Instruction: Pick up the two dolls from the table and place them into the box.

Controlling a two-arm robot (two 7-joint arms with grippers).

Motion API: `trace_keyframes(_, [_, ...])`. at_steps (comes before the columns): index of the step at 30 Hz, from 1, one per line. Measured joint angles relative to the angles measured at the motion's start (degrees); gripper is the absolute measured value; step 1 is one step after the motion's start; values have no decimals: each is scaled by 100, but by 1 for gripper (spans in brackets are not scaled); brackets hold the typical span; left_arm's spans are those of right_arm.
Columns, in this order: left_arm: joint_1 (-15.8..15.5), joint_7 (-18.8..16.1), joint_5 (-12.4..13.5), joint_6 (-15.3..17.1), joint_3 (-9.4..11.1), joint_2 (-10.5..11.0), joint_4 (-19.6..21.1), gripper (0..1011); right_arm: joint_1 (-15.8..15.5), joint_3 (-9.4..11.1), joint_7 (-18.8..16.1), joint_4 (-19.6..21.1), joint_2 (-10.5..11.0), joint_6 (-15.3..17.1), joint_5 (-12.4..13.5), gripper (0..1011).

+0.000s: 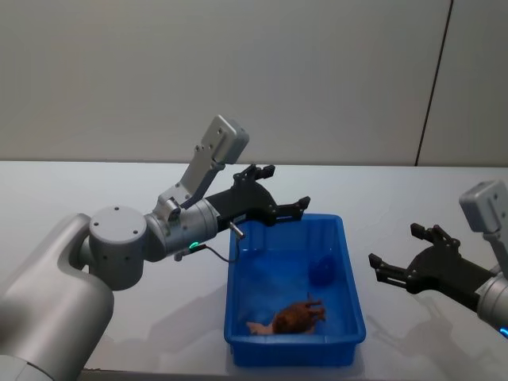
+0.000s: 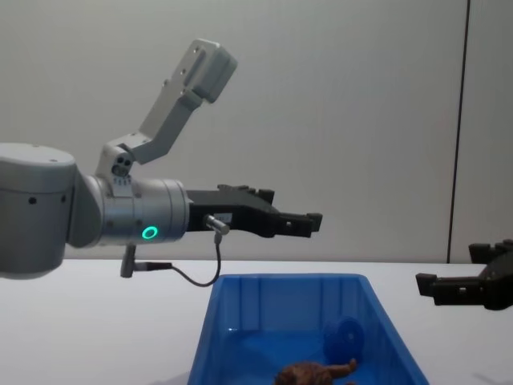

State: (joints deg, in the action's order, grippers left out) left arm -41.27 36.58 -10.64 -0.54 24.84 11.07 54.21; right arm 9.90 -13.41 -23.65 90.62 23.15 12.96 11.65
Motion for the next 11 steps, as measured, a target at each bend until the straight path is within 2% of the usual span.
trace_keyframes(11, [-53, -12, -10, -120, 31, -51, -10, 1001, 0, 0, 0, 0, 0, 0, 0, 1001])
